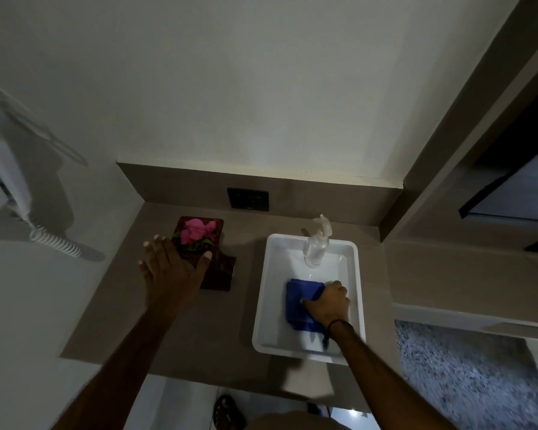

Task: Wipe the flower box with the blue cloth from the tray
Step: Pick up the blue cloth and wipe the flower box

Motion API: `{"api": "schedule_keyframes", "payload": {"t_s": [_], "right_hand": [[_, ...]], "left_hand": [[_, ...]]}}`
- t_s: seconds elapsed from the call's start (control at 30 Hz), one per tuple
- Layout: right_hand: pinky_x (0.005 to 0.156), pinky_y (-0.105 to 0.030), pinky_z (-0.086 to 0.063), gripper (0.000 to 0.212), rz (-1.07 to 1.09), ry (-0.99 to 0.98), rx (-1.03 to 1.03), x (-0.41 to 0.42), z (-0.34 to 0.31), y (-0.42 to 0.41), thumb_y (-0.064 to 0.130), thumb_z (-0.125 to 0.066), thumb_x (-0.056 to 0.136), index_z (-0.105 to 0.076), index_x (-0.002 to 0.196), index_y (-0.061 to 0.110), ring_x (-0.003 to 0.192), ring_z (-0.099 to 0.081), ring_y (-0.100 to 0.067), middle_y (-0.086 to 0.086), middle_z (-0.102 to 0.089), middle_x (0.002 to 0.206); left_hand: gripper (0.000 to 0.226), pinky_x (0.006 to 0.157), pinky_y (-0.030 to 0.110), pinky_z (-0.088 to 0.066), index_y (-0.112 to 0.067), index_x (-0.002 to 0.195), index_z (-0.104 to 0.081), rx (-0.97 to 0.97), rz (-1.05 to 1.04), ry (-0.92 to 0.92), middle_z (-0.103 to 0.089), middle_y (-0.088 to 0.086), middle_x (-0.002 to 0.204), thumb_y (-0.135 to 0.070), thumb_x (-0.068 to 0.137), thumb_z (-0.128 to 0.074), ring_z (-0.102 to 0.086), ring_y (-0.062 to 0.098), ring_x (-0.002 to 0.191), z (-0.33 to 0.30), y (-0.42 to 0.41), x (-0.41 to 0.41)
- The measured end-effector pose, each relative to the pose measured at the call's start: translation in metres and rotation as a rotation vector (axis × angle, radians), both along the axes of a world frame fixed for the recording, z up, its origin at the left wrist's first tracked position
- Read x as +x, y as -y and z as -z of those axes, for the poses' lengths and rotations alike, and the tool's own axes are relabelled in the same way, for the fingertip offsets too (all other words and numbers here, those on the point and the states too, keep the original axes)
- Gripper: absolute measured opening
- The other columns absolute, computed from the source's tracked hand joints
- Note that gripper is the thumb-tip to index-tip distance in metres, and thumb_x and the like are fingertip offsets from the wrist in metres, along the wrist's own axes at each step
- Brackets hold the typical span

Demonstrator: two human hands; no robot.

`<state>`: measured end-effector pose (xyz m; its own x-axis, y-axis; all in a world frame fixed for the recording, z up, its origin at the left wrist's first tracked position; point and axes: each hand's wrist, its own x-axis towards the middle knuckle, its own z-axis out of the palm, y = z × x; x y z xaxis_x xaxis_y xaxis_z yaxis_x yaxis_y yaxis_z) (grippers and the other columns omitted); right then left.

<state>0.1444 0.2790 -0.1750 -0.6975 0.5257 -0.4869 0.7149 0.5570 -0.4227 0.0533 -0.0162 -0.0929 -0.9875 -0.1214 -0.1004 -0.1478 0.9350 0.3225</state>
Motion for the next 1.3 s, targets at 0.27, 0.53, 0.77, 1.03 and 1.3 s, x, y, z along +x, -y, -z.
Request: {"api": "schedule_keyframes", "payload": {"t_s": [0.27,0.53,0.77,1.03,1.3], "right_hand": [[0.085,-0.036,-0.058,0.060,0.244,0.024,-0.462,-0.011,-0.010,-0.001,0.033,-0.086,0.068,-0.058,0.114,0.006,0.100,-0.065,-0.029,-0.013,-0.067,0.115],[0.102,-0.048,-0.052,0.053,0.278,-0.282,-0.757,-0.063,-0.054,0.057,0.045,-0.071,0.082,-0.059,0.121,0.011,0.108,-0.066,-0.031,-0.011,-0.070,0.116],[0.090,-0.049,-0.058,0.011,0.100,-0.401,-0.890,-0.096,-0.086,0.130,0.019,-0.064,0.091,-0.066,0.101,0.015,0.102,-0.068,-0.037,-0.025,-0.067,0.113],[0.080,-0.054,-0.054,0.019,-0.245,-0.312,-0.617,-0.081,-0.044,0.151,-0.005,-0.050,0.092,-0.062,0.101,-0.017,0.090,-0.062,-0.051,-0.037,-0.066,0.098],[0.091,-0.045,-0.057,0.021,-0.285,-0.187,-0.391,-0.124,-0.023,0.143,0.004,-0.056,0.090,-0.063,0.109,-0.001,0.104,-0.066,-0.037,-0.021,-0.069,0.112]], "left_hand": [[0.116,0.124,0.058,-0.001,-0.004,0.158,-0.004,0.010,0.001,-0.018,-0.003,0.020,0.169,-0.084,0.077,-0.026,0.005,0.036,0.157,0.000,-0.001,0.000],[0.110,0.125,0.055,0.003,-0.006,0.158,-0.002,0.036,-0.006,-0.004,0.000,0.016,0.170,-0.079,0.083,-0.035,0.008,0.033,0.157,-0.002,-0.002,0.000],[0.117,0.125,0.055,0.002,-0.010,0.159,0.001,0.053,-0.015,-0.009,-0.001,0.014,0.170,-0.086,0.074,-0.028,0.006,0.032,0.157,0.004,0.001,-0.002],[0.114,0.125,0.053,0.005,-0.009,0.159,0.002,0.084,-0.017,0.021,0.000,0.013,0.171,-0.079,0.077,-0.034,0.007,0.031,0.158,0.001,-0.002,-0.004],[0.116,0.124,0.047,0.011,-0.011,0.159,0.008,0.104,0.005,0.083,0.008,0.010,0.171,-0.082,0.074,-0.027,0.014,0.026,0.157,-0.018,-0.006,0.001]]}}
